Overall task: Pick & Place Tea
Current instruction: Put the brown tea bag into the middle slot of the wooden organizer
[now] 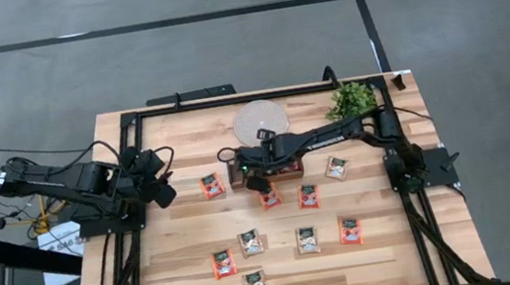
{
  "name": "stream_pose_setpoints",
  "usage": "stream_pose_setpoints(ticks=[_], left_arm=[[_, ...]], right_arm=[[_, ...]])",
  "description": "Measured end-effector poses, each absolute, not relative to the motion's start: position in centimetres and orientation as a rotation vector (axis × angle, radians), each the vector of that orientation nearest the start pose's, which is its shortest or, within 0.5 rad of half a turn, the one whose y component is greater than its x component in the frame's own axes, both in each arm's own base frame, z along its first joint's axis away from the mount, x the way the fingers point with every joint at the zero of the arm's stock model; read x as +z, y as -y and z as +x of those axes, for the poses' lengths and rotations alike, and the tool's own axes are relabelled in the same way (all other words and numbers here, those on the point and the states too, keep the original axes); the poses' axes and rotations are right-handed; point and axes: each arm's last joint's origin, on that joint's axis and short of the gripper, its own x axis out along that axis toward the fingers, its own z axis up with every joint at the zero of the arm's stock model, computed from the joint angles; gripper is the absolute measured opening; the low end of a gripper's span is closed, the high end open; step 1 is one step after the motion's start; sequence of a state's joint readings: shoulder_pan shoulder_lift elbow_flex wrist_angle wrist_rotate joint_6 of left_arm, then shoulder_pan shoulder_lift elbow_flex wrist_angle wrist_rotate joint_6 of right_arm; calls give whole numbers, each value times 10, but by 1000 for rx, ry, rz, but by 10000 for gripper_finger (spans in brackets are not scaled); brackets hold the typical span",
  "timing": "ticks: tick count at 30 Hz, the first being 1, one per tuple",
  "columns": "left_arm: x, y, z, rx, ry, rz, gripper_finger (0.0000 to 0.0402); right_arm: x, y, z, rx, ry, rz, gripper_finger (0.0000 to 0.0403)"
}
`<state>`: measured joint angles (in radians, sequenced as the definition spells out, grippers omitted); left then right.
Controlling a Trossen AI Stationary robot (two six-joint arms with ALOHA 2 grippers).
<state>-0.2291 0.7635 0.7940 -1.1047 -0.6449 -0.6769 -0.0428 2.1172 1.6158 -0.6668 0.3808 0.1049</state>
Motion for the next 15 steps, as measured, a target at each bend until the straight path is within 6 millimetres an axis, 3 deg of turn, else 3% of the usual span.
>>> stream_pose_setpoints(ticks=[7, 15], left_arm=[[274, 9, 117, 673, -793, -157, 151], [274, 9, 117, 667, -790, -151, 151]], right_arm=[[159, 24, 433, -403, -1239, -121, 0], [161, 22, 430, -426, -1269, -152, 0]])
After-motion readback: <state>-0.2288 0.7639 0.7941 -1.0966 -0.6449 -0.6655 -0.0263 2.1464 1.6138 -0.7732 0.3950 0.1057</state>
